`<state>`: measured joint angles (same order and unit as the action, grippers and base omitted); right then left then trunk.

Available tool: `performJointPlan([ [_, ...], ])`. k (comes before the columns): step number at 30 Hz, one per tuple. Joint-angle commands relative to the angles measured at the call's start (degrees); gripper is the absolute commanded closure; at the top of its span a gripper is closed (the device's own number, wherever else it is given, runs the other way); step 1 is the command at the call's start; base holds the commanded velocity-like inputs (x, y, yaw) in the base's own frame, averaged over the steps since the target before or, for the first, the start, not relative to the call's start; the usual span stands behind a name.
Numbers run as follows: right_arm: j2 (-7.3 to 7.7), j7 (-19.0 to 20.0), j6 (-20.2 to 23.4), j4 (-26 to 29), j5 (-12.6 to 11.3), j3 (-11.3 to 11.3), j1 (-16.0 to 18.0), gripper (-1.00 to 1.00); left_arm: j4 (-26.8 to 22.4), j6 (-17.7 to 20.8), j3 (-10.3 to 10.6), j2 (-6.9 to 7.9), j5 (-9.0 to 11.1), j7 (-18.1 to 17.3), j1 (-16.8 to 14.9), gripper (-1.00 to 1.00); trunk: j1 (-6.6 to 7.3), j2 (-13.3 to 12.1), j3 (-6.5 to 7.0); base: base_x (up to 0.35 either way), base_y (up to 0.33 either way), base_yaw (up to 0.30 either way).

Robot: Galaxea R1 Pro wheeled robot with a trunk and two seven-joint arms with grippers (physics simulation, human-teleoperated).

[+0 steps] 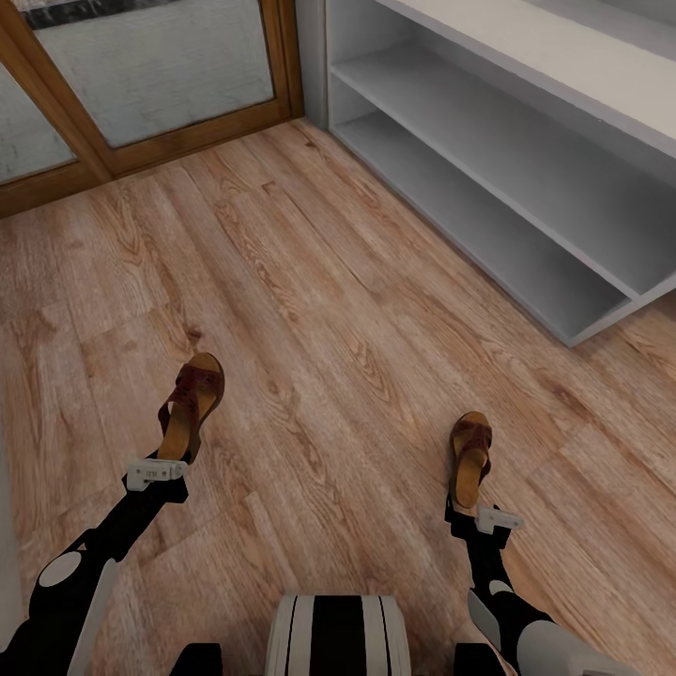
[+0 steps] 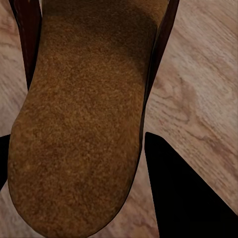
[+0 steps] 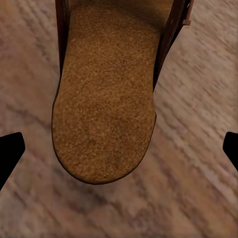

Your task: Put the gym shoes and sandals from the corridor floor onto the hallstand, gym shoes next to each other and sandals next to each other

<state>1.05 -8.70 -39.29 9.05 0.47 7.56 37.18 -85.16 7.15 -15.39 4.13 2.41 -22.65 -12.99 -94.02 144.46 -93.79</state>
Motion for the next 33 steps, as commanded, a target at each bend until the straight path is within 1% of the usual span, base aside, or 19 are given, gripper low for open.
performJointPlan([
  [1, 0.00, 0.00, 0.00, 0.00, 0.01, 0.00, 0.00, -1.00, 0.00, -0.09, 0.00, 0.00, -0.17, -0.02, 0.01, 1.00, 0.00, 0.00, 0.00, 0.000, 0.000, 0.000],
  [33, -0.13, 0.00, 0.08, 0.00, 0.06, 0.07, 0.20, -1.00, 0.00, -0.12, -0.01, -0.02, -0.21, -0.02, 0.03, 1.00, 0.00, 0.00, 0.00, 0.000, 0.000, 0.000],
])
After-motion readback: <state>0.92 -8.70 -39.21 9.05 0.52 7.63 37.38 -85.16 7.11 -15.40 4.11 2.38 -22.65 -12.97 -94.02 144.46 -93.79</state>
